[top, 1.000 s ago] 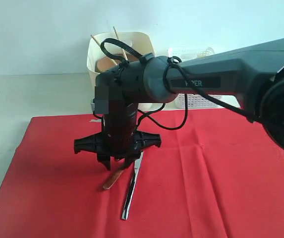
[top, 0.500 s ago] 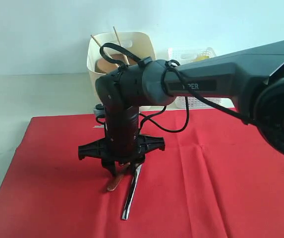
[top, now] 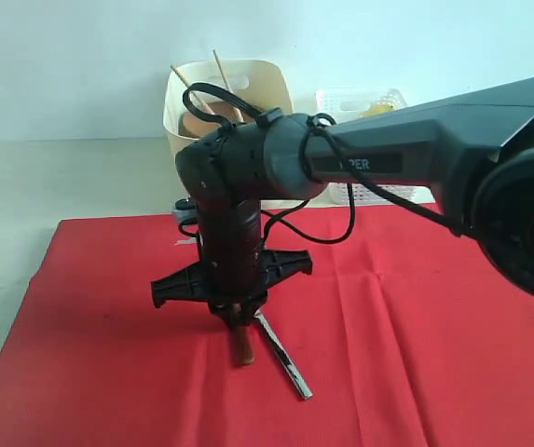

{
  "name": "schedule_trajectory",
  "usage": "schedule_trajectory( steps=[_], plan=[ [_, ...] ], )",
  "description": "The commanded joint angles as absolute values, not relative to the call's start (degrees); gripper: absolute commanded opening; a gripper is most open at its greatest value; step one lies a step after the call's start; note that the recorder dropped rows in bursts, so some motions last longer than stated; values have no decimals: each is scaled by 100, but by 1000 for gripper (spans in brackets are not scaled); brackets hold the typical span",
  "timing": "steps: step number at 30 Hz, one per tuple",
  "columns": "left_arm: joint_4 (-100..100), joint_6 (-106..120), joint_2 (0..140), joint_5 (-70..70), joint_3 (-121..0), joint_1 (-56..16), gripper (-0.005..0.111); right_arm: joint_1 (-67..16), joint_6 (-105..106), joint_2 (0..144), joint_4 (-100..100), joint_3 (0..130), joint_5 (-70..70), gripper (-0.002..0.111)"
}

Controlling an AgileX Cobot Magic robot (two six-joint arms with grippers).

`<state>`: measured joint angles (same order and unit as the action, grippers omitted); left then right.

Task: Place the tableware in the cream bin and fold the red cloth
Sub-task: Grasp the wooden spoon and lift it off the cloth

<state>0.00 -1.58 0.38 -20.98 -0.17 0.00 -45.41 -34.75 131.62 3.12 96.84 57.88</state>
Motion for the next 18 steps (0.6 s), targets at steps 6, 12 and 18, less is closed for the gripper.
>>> schedule_trajectory(
  steps=[6, 12, 18],
  plan=[
    [0, -136, 0, -2023, 0, -3, 0, -4534, -3204, 12561, 635, 9642, 5849, 0],
    [0, -136, 0, -2023, 0, -3, 0, -4831, -3118, 12028, 1003, 9642, 5789, 0],
    [0, -136, 0, -2023, 0, -3, 0, -5174, -3092, 11579, 1276, 9642, 5772, 0]
  ],
)
